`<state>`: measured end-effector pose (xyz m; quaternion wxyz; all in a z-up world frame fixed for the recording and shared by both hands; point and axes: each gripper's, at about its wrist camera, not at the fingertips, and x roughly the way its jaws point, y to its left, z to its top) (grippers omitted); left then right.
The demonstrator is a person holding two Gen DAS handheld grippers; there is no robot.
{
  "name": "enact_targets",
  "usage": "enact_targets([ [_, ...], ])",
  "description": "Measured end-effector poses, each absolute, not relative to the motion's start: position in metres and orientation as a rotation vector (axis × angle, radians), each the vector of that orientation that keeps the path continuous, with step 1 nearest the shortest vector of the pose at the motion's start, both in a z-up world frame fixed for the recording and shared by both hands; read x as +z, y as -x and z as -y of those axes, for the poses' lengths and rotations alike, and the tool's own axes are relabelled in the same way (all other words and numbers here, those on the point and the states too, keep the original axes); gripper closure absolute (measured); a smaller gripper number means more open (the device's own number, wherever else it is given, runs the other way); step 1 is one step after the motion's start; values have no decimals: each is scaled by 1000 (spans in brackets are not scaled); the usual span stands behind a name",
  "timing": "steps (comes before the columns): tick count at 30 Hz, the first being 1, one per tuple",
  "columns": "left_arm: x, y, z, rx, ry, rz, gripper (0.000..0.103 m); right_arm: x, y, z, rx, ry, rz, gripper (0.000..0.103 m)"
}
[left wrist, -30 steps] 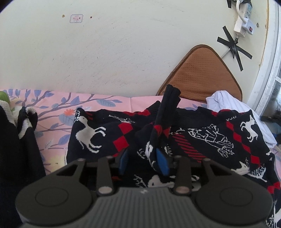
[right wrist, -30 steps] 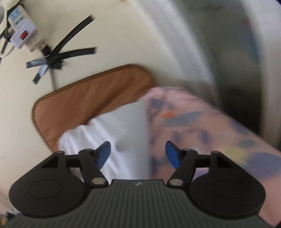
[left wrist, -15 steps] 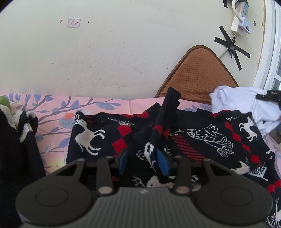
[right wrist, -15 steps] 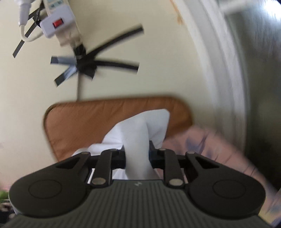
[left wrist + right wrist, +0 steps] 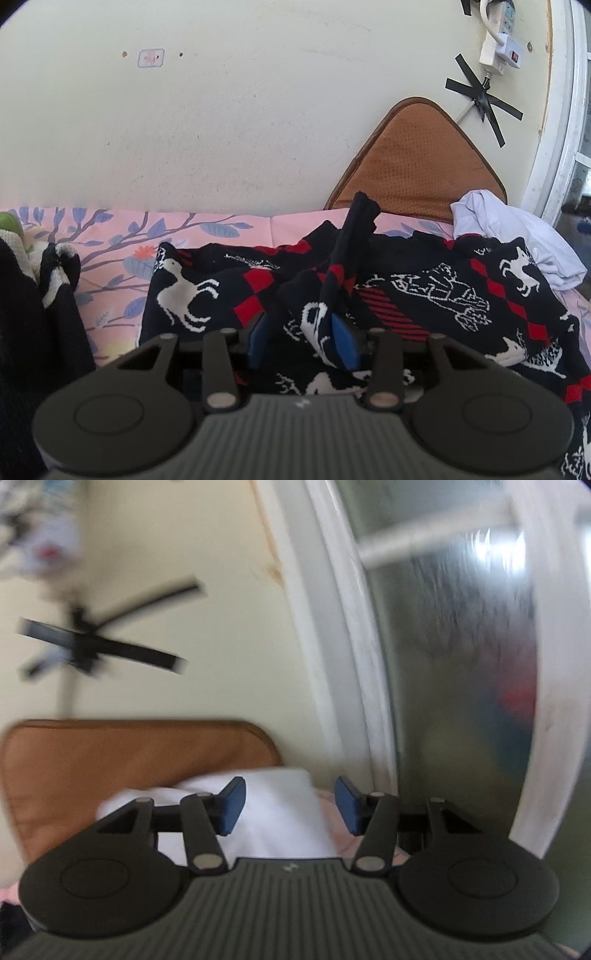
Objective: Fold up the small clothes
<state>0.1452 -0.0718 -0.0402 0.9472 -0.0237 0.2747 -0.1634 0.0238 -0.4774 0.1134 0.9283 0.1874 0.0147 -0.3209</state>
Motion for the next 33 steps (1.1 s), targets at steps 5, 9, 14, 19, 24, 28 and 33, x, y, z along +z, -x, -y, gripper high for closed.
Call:
enact_targets([
  [5,-39,-141,75,-326,25,-534,65,123,-39,400,-227,-275,-194,67],
  [9,-38,-137,77,-321,14,-519,65,83,-87,385,-156,-308,-455,72],
  [14,-35,-126,81,-346,-28,-460,65,102,-87,393,-173,-442,-416,72],
  [19,-34,-117,91,-381,-97,-423,65,137,-101,348,17,-459,-381,40],
  [24,-32,-115,88,-415,-85,-416,64,130,-173,313,22,-479,-486,24],
  [28,-30,-111,79,-474,-35,-396,58,106,-209,304,34,-558,-563,69],
  [33,-23,-117,43,-617,190,-445,49,135,-146,298,38,-450,-428,91],
])
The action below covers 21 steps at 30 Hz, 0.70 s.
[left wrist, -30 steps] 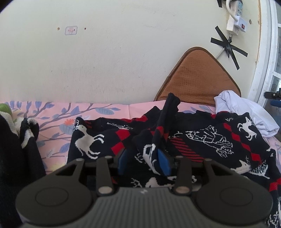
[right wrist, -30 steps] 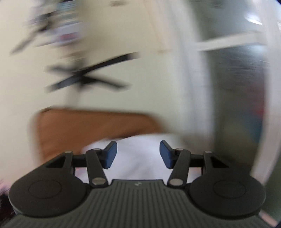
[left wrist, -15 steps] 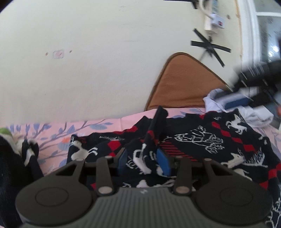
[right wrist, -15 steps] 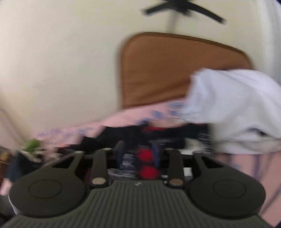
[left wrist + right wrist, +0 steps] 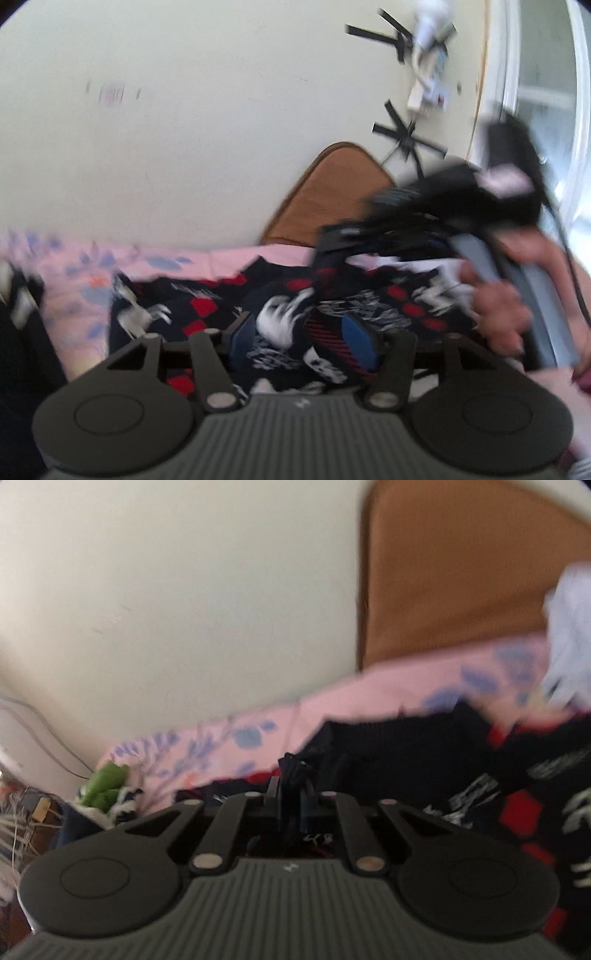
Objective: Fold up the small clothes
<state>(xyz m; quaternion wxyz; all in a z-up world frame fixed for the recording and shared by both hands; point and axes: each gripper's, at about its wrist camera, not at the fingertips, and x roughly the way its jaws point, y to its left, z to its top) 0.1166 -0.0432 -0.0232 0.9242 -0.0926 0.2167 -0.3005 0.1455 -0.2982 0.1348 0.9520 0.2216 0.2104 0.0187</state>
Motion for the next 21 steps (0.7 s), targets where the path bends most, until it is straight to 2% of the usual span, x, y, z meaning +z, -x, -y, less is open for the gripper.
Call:
enact_targets([
  [4,-21,-139,29,-668,376,-533,48,133,-76,304,-51,-284,-379,89],
  [6,-21,-153,38,-698,404,-604,52,116,-56,312,-87,-263,-394,85],
  [7,-21,-162,48,-701,383,-658,52,107,-53,316,-109,-252,-416,75],
  [8,-21,-169,58,-693,354,-706,53,100,-47,321,-127,-245,-433,58],
  [9,-21,-175,67,-688,327,-749,54,95,-41,326,-147,-251,-414,53],
  [12,-25,-192,88,-708,325,-831,54,99,-14,351,-204,-365,-285,50],
  [15,-34,-207,100,-751,389,-900,57,99,-10,368,-288,-426,-249,38],
  [16,-36,-209,104,-740,377,-900,82,95,-14,372,-320,-429,-263,37],
  [17,-38,-208,107,-723,351,-889,93,88,-20,377,-330,-441,-292,38],
  [18,-37,-204,106,-709,344,-868,93,80,-26,381,-322,-460,-330,40],
  [19,-35,-199,101,-695,343,-831,93,73,-32,384,-310,-484,-369,58],
  [20,-31,-192,94,-677,331,-780,94,67,-36,382,-303,-497,-390,67],
  [21,-28,-184,84,-655,314,-725,94,65,-34,376,-315,-473,-373,67],
])
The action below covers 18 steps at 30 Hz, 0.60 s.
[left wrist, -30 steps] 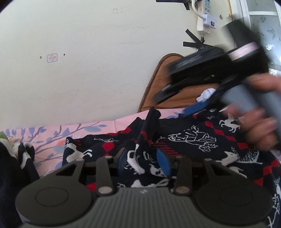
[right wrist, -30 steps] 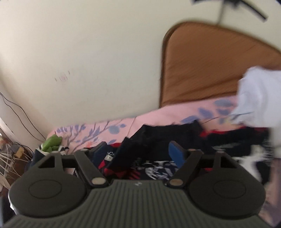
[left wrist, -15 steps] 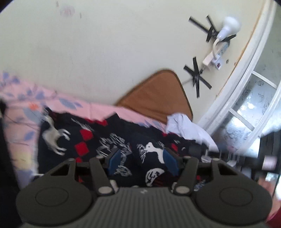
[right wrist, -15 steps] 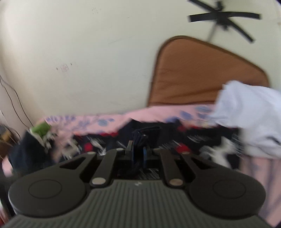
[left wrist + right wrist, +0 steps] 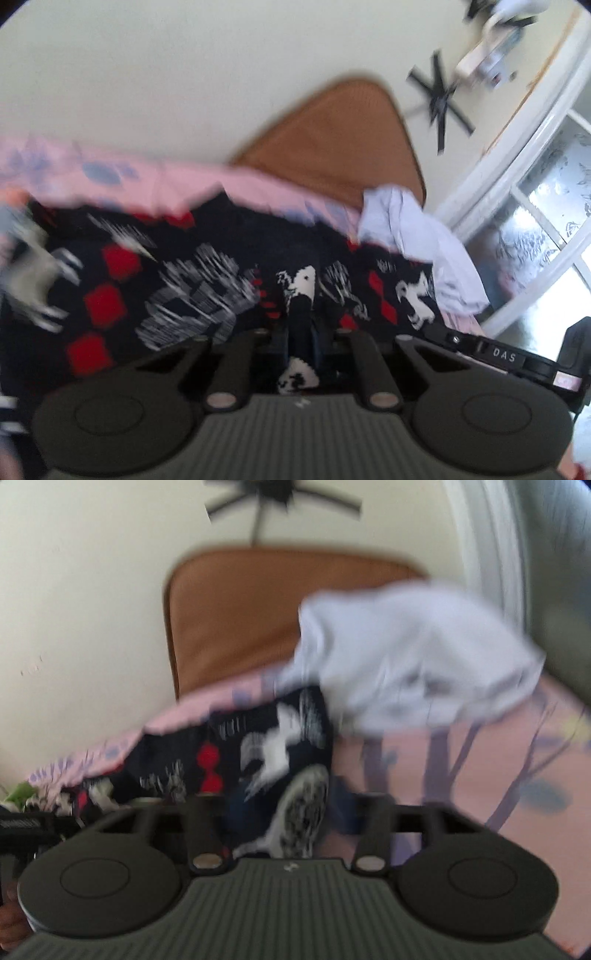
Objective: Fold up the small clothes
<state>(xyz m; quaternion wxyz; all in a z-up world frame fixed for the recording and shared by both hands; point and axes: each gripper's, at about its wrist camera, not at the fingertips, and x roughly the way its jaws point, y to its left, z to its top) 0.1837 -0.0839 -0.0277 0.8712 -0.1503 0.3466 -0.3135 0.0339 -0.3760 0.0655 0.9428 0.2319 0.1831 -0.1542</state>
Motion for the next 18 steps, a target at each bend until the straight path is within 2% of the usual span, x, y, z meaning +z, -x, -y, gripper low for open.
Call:
enact_targets([
  [3,-28,-163,56,-568,308,-659,94,70,-35,351,-281,-331,-349,66],
  [7,-54,-162,41,-498,375,-733,93,76,-42,333,-268,-190,-359,63],
  [12,-51,-166,39,-505,373,-725,92,99,-42,365,-260,-340,-252,62],
  [14,-51,-168,40,-508,370,-723,92,103,-53,373,-233,-384,-267,76],
  [16,-50,-169,40,-512,368,-725,92,89,-81,380,-200,-406,-415,77],
  [17,-49,-168,39,-518,364,-726,92,79,-93,381,-217,-390,-488,80],
  [18,-47,-168,41,-522,359,-723,91,78,-93,380,-218,-369,-465,80],
])
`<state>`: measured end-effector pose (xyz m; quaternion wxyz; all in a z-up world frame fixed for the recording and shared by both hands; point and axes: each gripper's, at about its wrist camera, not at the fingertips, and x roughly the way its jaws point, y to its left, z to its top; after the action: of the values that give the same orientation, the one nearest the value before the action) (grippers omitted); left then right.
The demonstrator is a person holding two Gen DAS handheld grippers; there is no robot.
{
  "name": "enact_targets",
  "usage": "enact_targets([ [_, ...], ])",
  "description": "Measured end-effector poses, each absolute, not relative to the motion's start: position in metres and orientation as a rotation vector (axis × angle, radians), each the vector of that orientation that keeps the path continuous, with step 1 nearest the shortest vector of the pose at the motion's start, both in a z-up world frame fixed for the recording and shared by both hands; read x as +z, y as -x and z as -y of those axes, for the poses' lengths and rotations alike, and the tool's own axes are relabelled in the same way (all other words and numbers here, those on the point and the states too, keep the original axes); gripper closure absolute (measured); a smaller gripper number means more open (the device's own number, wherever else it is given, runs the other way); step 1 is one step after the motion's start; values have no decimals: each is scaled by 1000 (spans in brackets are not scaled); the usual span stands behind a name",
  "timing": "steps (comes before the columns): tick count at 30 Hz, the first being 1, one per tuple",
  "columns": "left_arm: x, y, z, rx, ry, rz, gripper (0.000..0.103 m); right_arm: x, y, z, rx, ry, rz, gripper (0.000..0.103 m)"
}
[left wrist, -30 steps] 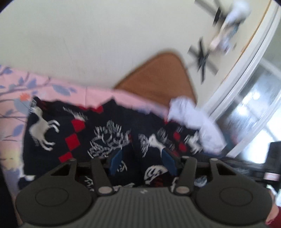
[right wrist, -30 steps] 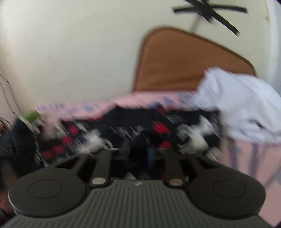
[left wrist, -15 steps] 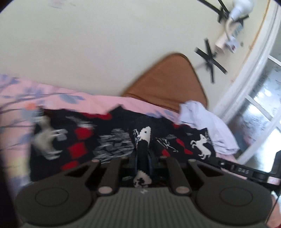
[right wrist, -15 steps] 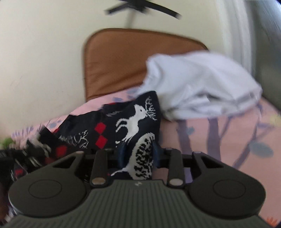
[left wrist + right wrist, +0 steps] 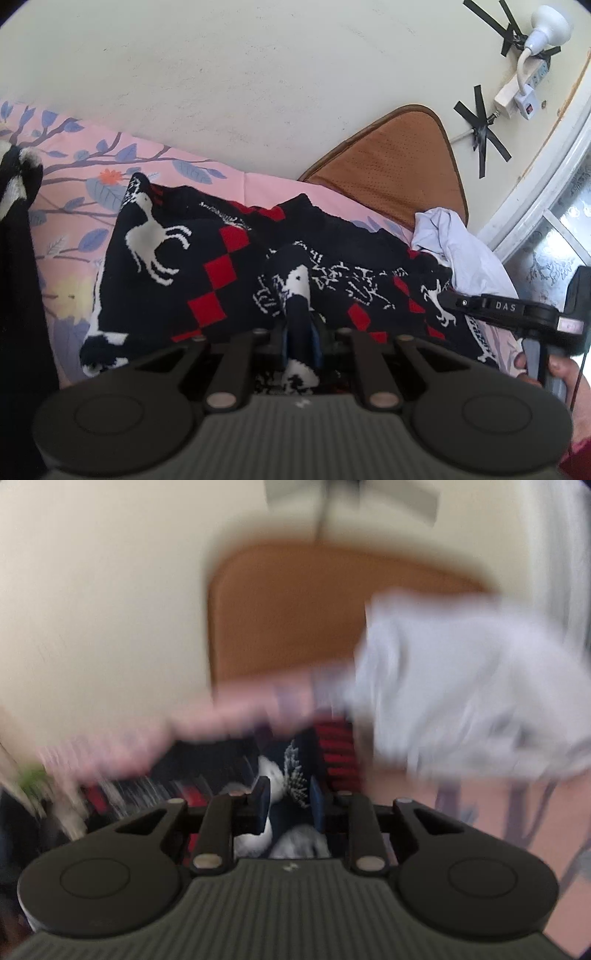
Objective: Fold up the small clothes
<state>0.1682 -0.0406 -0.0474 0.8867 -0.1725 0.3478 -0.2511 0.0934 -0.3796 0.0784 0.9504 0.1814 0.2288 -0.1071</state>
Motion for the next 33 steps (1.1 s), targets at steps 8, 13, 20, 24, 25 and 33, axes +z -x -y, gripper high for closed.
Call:
enact_targets([
  [8,-49,-170,36,-525,388,-719,89,104,-65,305,19,-311,-438,53],
  [13,-45,-170,37,-528,383,-703,89,77,-85,276,44,-249,-512,81],
  [20,-19,-175,34,-462,322,-554,84,111,-98,264,17,-150,-328,89],
  [24,-44,-192,36,-347,287,-665,70,74,-130,266,-50,-118,-477,78],
  [25,-42,-188,25,-379,348,-627,64,75,-126,268,-46,-124,-484,74],
  [33,-18,-169,15,-398,400,-504,63,111,-82,278,-14,-239,-310,72],
])
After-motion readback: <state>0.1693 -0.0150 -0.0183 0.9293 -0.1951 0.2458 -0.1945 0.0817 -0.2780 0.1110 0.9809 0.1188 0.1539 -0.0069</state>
